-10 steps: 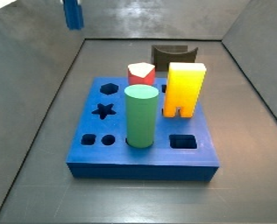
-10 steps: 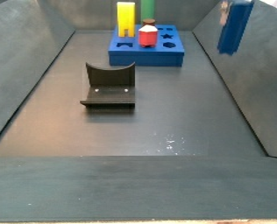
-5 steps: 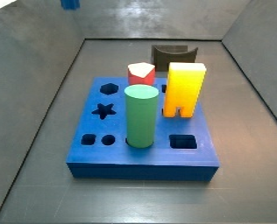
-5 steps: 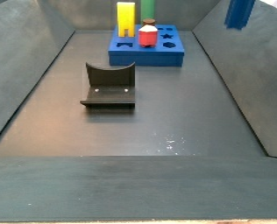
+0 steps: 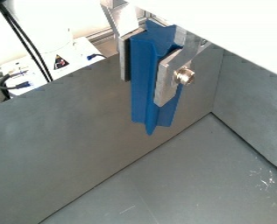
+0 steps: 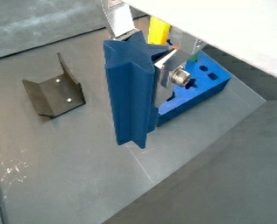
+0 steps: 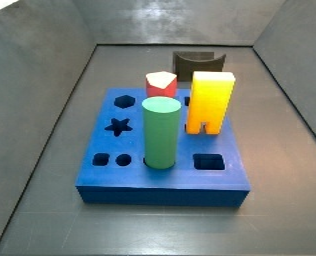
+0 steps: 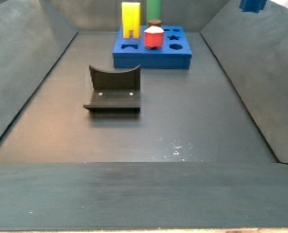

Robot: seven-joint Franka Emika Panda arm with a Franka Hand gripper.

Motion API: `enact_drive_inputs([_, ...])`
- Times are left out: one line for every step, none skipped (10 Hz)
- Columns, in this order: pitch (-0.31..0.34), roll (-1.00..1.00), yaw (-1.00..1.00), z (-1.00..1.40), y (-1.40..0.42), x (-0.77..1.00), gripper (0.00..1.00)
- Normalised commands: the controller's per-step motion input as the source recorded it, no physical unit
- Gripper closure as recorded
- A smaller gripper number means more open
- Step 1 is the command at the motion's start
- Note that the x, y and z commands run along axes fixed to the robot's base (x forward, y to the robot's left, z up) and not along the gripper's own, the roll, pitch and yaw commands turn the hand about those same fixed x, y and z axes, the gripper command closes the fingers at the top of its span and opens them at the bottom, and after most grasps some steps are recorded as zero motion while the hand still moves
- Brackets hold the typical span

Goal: Pick up the star object. Move up. Move to above the board. Insert the star object.
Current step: Move to above the board.

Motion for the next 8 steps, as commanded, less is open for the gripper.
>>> enact_drive_inputs([0.065,-0.03,0.04,0.02,-0.03,-0.53,1.00])
enact_drive_inputs([0.065,-0.03,0.04,0.02,-0.03,-0.53,1.00])
enact_drive_inputs([0.065,-0.03,0.04,0.02,-0.03,-0.53,1.00])
enact_drive_inputs([0.065,-0.03,0.04,0.02,-0.03,-0.53,1.00])
enact_drive_inputs([0.065,-0.03,0.04,0.02,-0.03,-0.53,1.00])
enact_drive_inputs([0.065,-0.03,0.04,0.02,-0.03,-0.53,1.00])
enact_drive_inputs([0.065,-0.03,0.04,0.02,-0.03,-0.53,1.00])
enact_drive_inputs([0.065,-0.03,0.04,0.02,-0.03,-0.53,1.00])
